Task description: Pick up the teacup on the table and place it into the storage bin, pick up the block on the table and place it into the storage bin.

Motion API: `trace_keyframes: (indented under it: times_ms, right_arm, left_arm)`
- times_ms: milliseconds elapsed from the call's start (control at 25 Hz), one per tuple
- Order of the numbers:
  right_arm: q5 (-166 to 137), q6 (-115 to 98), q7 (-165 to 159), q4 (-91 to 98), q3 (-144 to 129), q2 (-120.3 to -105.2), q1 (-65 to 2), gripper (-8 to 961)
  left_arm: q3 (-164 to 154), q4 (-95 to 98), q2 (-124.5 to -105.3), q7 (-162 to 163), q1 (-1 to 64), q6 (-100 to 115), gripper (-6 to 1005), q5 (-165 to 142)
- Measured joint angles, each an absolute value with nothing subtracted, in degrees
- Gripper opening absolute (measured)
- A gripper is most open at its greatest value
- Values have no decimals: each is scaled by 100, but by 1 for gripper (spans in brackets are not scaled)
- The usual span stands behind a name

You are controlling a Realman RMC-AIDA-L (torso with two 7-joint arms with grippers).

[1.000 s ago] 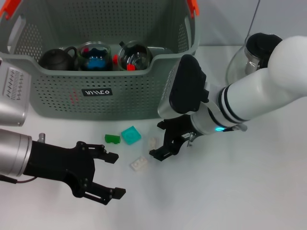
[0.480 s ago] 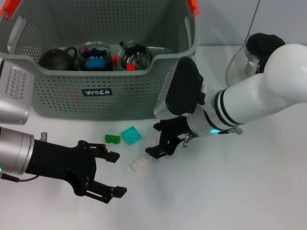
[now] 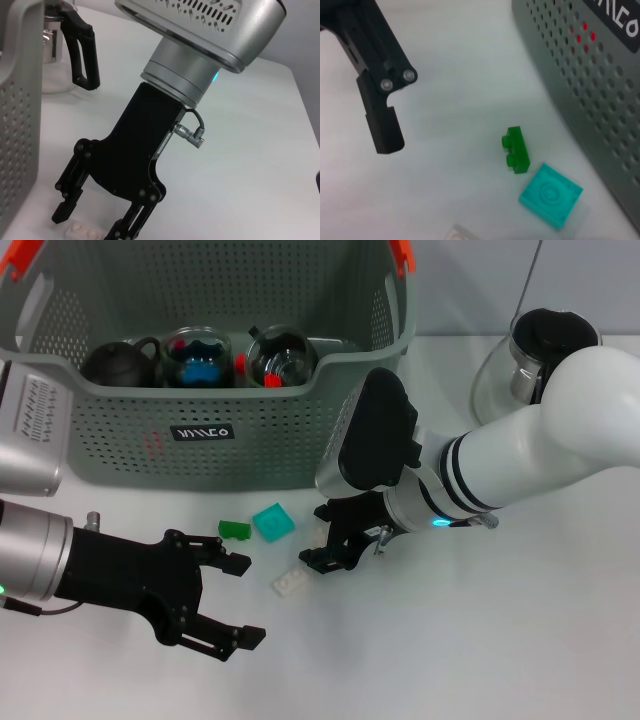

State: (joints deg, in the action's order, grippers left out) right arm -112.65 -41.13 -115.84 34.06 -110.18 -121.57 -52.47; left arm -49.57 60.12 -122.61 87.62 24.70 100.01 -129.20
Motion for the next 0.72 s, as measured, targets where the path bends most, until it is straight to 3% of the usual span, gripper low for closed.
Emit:
trace_keyframes:
  times_ms: [480, 720]
  right_arm:
    - [-11258, -4180, -11824, 3401, -11026, -12152, -5285, 605]
    - [-11264, -4359, -11894, 3672, -11005, -12089, -5188, 453]
  left_arm:
    - [-4957, 6010, -12260, 8762, 2470, 9988, 907, -12920]
    - [-4957, 6003, -12260, 8776, 2470, 9974, 907, -12919]
